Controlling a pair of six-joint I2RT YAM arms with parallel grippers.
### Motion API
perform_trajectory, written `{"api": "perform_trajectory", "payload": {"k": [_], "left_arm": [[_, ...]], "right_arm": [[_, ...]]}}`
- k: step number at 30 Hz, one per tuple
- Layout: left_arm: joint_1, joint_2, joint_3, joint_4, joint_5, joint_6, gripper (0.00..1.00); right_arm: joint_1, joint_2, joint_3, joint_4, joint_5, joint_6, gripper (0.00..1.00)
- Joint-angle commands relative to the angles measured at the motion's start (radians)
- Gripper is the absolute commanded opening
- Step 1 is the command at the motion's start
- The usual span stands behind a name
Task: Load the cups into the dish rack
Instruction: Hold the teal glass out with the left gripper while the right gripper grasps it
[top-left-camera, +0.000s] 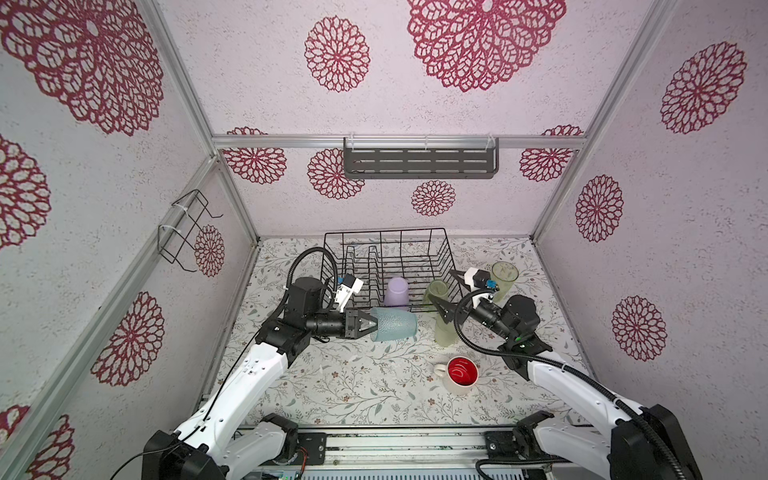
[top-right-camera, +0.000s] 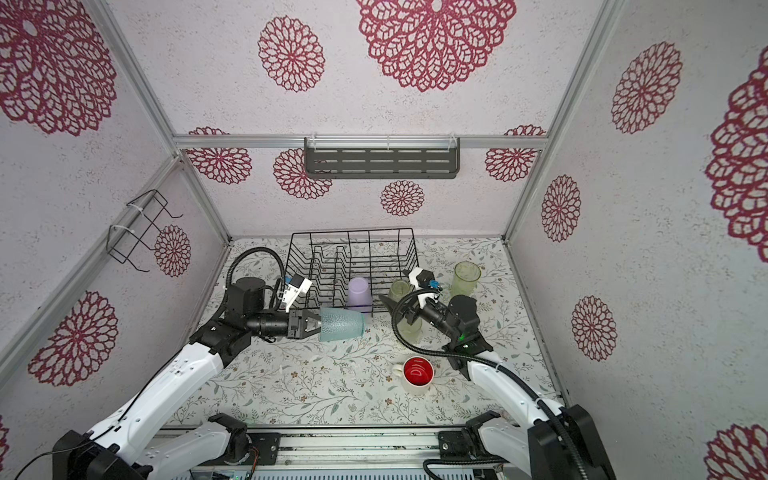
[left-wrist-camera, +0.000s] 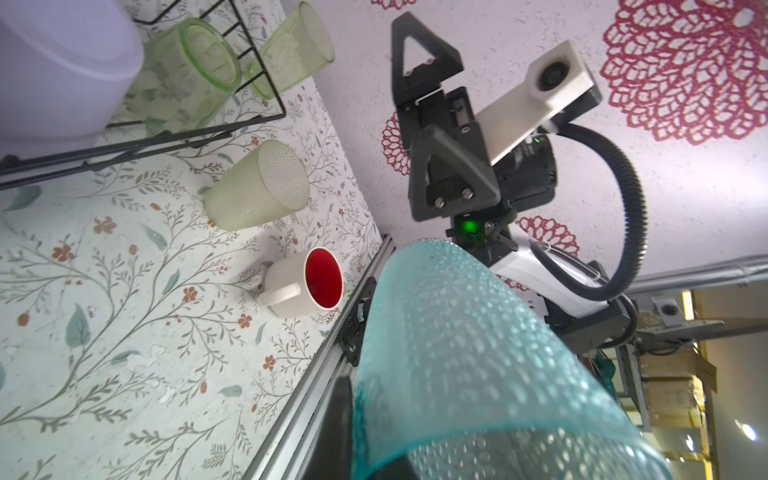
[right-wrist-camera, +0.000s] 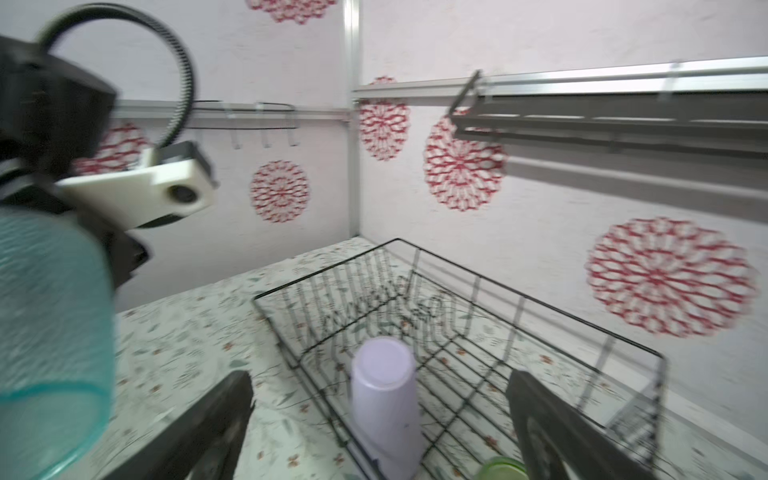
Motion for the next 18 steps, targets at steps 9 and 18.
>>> {"api": "perform_trajectory", "payload": {"k": [9, 18], "left_arm": [[0.009, 0.005, -0.018, 0.168, 0.13, -0.064, 0.0], [-0.014, 0.044, -0.045, 0.252, 0.119, -0.122, 0.0]], "right_arm": [[0.115, -0.018, 0.115, -0.284, -0.439, -0.377, 0.99], [0.166, 0.017, 0.157, -0.235, -0.414, -0.34, 0.96]]}}
